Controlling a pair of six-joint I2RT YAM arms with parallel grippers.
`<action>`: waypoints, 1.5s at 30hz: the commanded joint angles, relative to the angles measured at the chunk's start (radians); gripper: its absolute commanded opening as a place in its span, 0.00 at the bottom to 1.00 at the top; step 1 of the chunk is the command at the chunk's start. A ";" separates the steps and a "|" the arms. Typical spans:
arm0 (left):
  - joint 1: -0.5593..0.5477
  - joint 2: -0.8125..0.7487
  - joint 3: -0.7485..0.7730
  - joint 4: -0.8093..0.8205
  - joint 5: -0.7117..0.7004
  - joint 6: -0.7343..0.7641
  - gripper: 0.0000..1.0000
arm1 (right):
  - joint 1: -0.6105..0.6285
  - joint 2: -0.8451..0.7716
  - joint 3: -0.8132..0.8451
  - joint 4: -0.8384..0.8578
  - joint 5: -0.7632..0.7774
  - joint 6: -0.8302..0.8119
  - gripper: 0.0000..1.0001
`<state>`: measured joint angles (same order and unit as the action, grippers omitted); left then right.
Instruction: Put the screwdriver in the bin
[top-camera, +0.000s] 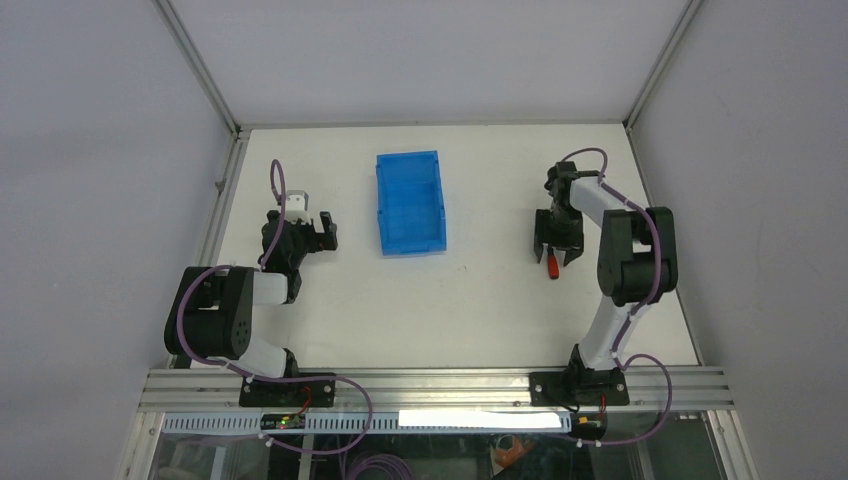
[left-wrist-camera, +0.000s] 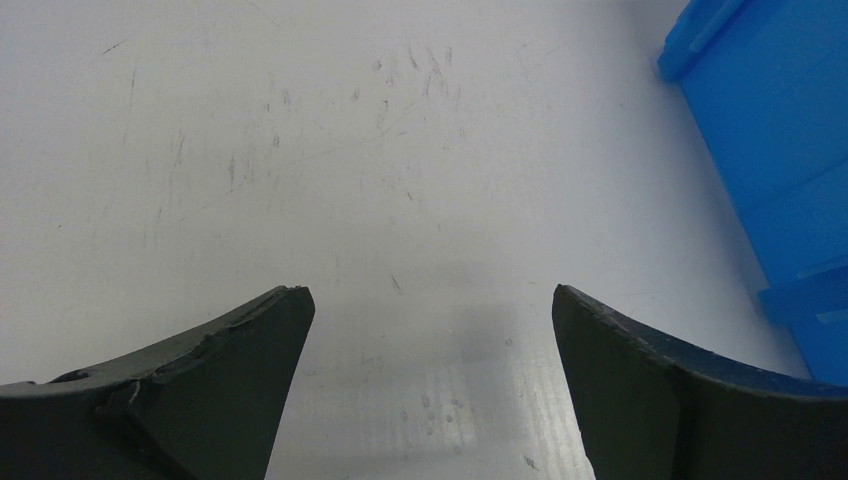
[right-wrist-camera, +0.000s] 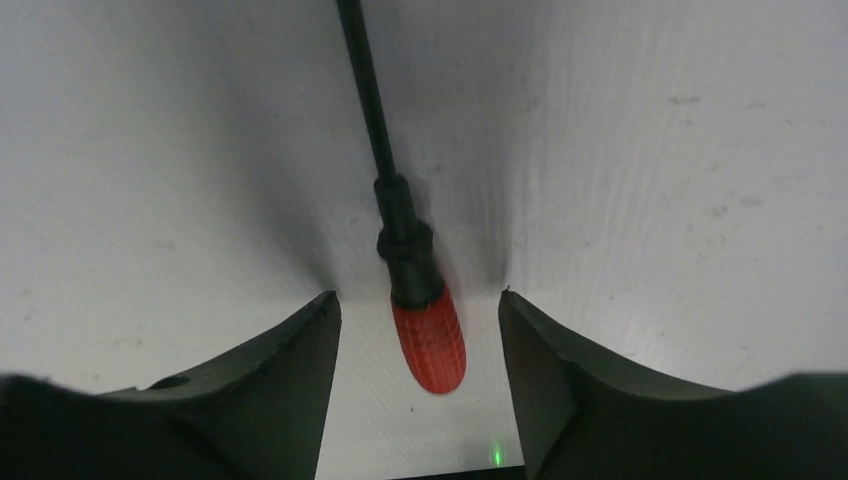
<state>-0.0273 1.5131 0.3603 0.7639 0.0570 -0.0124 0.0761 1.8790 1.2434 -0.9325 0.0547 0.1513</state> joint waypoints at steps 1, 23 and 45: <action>-0.011 -0.007 0.019 0.049 -0.001 0.003 0.99 | -0.004 0.075 0.045 0.025 0.039 -0.033 0.36; -0.011 -0.007 0.019 0.049 -0.001 0.003 0.99 | 0.001 0.181 1.015 -0.665 -0.121 0.005 0.00; -0.011 -0.008 0.019 0.049 0.000 0.003 0.99 | 0.546 0.402 1.068 0.015 -0.152 0.326 0.00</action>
<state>-0.0273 1.5131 0.3603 0.7639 0.0544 -0.0124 0.6006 2.2200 2.2589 -0.9958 -0.2180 0.4629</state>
